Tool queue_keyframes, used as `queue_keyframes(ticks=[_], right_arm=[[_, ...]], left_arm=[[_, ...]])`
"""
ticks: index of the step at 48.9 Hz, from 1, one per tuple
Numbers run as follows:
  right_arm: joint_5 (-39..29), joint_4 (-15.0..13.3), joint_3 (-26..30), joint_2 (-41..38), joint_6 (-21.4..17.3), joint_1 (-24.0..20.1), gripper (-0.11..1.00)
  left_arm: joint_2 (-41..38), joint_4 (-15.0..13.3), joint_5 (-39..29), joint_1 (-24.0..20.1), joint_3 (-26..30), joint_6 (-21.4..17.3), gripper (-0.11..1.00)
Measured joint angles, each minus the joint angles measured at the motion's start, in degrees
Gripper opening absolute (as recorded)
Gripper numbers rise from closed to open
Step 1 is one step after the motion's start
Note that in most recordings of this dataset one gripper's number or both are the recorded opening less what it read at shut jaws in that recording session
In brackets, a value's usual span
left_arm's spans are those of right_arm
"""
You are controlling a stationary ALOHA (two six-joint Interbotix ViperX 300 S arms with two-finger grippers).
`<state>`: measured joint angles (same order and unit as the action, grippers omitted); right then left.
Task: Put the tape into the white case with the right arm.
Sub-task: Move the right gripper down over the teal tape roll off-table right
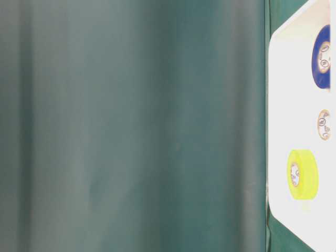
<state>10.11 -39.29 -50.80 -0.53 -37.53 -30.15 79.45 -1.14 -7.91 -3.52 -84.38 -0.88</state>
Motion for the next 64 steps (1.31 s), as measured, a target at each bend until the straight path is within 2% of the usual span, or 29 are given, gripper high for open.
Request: queue_keyframes(ticks=[34,39,45,49,64], right_arm=[[0.0,0.0,2.7,-5.2,-0.4,0.0,0.57],[-0.1,0.0,2.7,-5.2,-0.4,0.0,0.47],[-0.1,0.0,2.7,-5.2,-0.6,-0.1,0.15],[-0.1,0.0,2.7,-5.2,-0.6,-0.2,0.01],[0.0,0.0,2.7,-5.3,-1.7,-0.1,-0.01]], left_arm=[[-0.1,-0.1,0.0,0.0,0.0,0.0,0.00],[0.0,-0.1,0.0,0.0,0.0,0.0,0.00],[0.0,-0.1,0.0,0.0,0.0,0.0,0.00],[0.0,-0.1,0.0,0.0,0.0,0.0,0.00],[0.0,-0.1,0.0,0.0,0.0,0.0,0.00]])
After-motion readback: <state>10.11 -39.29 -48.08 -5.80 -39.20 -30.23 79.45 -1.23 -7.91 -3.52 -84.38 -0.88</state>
